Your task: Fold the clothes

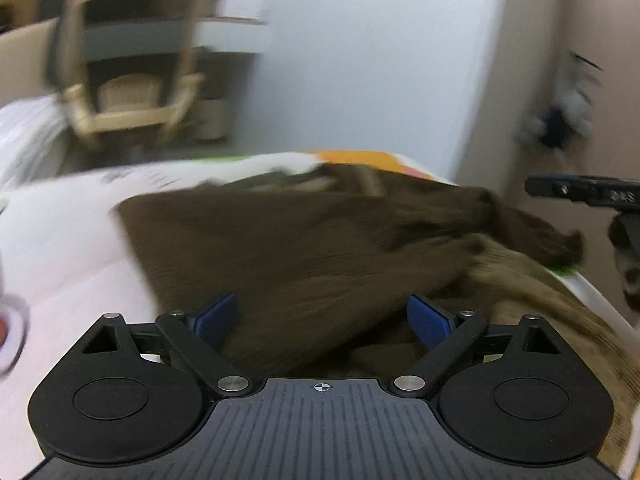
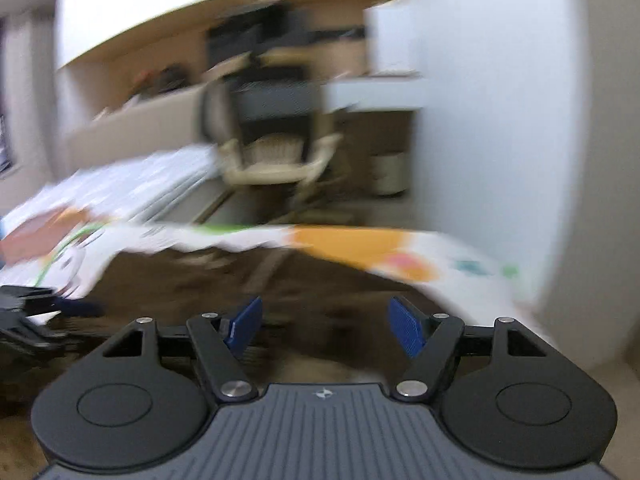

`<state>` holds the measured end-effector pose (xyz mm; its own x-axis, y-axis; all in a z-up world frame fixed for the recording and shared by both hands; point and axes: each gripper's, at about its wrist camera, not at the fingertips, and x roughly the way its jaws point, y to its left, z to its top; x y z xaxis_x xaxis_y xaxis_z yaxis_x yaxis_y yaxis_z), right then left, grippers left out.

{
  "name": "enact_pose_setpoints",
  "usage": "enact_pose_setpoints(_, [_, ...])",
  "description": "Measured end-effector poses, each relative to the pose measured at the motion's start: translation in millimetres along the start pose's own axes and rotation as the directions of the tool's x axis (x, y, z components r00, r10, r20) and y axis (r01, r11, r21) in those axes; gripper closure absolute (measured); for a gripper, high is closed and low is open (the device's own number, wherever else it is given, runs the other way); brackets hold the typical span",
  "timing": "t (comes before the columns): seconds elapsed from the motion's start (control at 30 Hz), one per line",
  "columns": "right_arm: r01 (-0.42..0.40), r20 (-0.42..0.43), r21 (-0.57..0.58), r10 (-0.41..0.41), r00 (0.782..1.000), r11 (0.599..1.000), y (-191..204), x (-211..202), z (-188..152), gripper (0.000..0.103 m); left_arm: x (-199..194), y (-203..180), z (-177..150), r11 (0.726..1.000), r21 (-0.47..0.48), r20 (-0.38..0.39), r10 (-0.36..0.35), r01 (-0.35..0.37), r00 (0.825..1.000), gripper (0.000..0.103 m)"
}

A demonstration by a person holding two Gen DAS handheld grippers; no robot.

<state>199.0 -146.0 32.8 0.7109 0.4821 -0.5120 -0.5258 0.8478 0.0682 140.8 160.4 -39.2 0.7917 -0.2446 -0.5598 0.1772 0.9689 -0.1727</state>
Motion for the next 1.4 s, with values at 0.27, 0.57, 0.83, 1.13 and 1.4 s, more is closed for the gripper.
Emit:
enact_pose_setpoints(0.27, [-0.123, -0.150, -0.163, 0.098, 0.984, 0.979, 64.1, 80.0, -0.7, 0.036, -25.3, 10.4, -1.9, 0.995, -0.093, 0.075, -0.016, 0.023, 0.997, 0.005])
enact_pose_setpoints(0.57, [0.338, 0.098, -0.612, -0.356, 0.929, 0.715, 79.3, 125.1, 2.1, 0.057, -33.9, 25.7, 24.0, 0.958, -0.254, 0.135, -0.098, 0.130, 0.986, 0.003])
enact_pose_setpoints(0.83, [-0.113, -0.089, 0.055, 0.118, 0.989, 0.992, 29.7, 61.8, 18.4, 0.030, -27.2, 25.7, 28.2, 0.945, -0.316, 0.058, -0.073, 0.088, 0.996, 0.003])
enact_pose_setpoints(1.13, [-0.060, -0.193, -0.050, 0.049, 0.980, 0.997, 46.9, 110.8, -6.7, 0.056, -13.2, 7.2, 28.9, 0.969, -0.244, 0.026, -0.031, 0.037, 0.999, 0.002])
enact_pose_setpoints(1.4, [-0.047, -0.095, -0.242, 0.025, 0.995, 0.969, 66.2, 97.1, 14.7, 0.084, -6.1, 17.5, 22.9, 0.960, -0.280, 0.015, -0.008, 0.011, 1.000, 0.002])
